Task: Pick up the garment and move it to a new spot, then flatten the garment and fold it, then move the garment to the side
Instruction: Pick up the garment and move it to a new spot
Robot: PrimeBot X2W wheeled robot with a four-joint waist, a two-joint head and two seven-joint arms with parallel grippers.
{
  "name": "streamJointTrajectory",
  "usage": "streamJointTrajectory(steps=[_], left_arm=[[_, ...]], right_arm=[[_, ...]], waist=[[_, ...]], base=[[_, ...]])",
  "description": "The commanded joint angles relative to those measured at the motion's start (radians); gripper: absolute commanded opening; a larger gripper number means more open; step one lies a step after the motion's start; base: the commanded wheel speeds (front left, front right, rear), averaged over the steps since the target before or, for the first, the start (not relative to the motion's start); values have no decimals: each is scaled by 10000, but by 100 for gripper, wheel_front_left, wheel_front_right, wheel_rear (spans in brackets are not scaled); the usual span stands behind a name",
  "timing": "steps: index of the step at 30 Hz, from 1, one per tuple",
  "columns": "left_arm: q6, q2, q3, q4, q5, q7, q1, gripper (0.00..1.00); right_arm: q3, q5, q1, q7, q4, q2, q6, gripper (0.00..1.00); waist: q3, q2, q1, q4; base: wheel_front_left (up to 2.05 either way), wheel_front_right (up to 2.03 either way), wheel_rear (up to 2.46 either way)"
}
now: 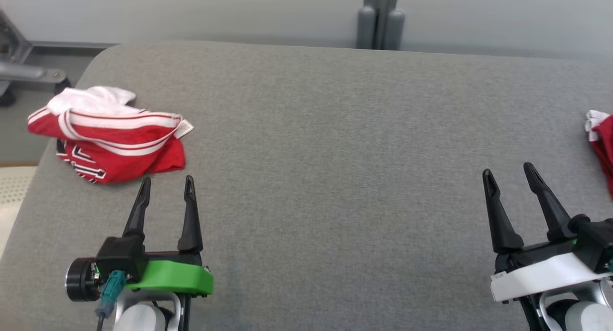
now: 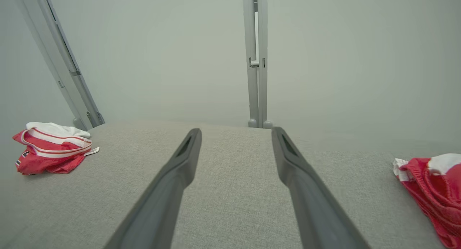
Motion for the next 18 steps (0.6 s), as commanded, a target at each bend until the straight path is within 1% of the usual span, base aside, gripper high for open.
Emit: streamJointTrajectory(steps=[1,5,9,13,18], left_arm=[[-4,-57,124,51,-50,-46,-215,100],[-52,-241,476,-10,5,-44,-313,100],[-124,-427,795,-53,146,-45,-274,100],[-263,-598,1087,-88,253,-46,-296,100],[-432,-832,1434,-145,389,-47,-764,100]], right_arm=[[84,-81,-172,47,-95,-92,-7,100],[221,-85,-401,183,-240,-240,-7,100],[278,-111,-512,299,-326,-308,-7,100],[288,-146,-645,426,-430,-364,-7,100],[370,-168,-965,694,-717,-543,-7,100]], waist=[[432,0,0,1098],[573,0,0,1916],[653,0,0,2456],[830,0,0,2772],[1468,0,0,2792]], base=[[0,0,0],[0,0,0],[0,0,0],[0,0,0],[0,0,0]])
